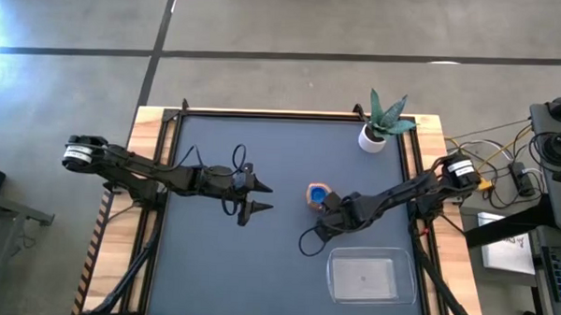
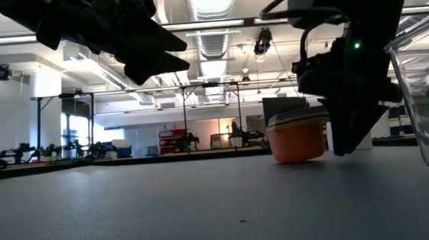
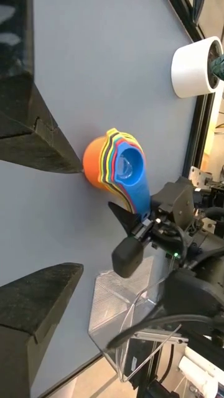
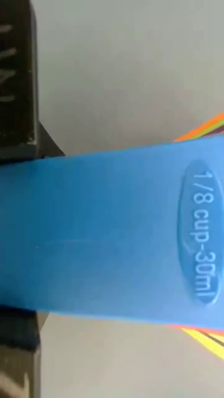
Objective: Nest measuring cups in basket
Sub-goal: Put the stacked measuring cups into the bin
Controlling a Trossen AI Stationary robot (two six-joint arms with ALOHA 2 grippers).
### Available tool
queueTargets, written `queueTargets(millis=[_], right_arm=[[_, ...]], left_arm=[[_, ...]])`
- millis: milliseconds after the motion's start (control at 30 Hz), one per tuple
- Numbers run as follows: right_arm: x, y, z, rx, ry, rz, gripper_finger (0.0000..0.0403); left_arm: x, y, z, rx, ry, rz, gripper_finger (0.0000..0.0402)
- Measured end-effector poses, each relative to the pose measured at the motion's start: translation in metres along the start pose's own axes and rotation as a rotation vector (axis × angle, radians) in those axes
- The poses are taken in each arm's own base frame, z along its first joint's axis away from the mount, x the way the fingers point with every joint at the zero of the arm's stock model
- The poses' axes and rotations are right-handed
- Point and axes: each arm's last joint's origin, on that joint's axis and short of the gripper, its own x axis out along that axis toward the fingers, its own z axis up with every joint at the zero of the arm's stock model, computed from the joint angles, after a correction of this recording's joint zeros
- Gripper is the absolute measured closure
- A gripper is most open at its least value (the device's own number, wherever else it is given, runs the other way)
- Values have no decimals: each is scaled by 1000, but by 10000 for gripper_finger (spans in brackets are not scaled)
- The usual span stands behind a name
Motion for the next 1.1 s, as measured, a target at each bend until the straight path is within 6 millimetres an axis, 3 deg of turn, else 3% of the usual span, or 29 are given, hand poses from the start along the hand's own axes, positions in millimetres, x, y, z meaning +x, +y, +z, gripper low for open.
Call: queueTargets(millis=[500, 900, 1100], right_arm=[[-25, -10, 2, -15, 16, 43, 300], [-31, -10, -12, -81, 109, 39, 300], [-43, -8, -19, -94, 114, 27, 300]], left_arm=[[0, 0, 0, -1, 0, 0, 170], [0, 0, 0, -3, 1, 0, 170], [0, 0, 0, -4, 1, 0, 170]])
